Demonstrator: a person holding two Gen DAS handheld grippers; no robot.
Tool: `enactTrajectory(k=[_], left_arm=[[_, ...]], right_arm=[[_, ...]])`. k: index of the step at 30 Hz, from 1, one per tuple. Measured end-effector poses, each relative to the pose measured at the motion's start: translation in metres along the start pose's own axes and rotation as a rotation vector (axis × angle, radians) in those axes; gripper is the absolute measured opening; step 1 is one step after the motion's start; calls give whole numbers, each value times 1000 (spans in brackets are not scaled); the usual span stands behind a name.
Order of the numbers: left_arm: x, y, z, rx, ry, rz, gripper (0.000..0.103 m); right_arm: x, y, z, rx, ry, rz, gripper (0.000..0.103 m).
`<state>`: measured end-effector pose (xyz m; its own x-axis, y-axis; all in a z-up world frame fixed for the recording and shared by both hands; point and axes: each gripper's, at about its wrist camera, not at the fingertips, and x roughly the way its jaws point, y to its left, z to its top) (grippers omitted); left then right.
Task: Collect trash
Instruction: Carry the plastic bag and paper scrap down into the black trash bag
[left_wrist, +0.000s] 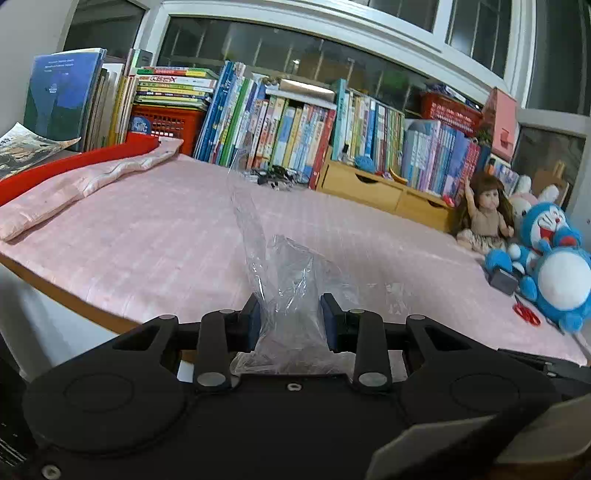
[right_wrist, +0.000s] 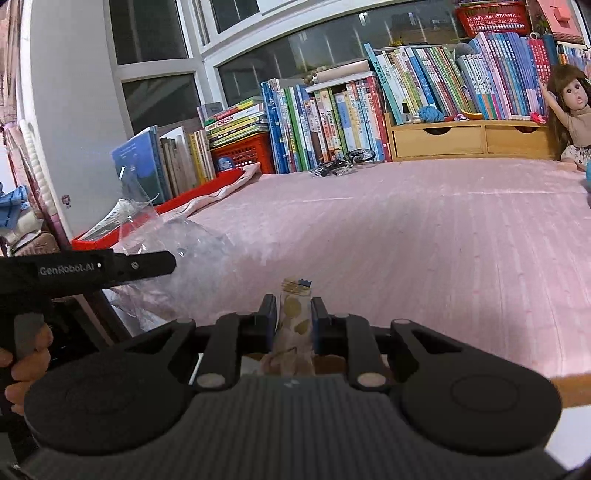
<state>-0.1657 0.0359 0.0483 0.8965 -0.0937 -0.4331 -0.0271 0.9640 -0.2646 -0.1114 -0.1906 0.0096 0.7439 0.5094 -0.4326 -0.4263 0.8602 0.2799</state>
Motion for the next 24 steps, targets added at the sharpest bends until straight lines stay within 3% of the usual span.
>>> enactTrajectory(k=[12,24], left_arm=[[-15,5,-32,64,105,28,32],[-1,15,-81,100,340,39,32]], right_arm=[[-21,13,-36,15,45,-8,24],[-28,7,-76,73,145,-59,24]])
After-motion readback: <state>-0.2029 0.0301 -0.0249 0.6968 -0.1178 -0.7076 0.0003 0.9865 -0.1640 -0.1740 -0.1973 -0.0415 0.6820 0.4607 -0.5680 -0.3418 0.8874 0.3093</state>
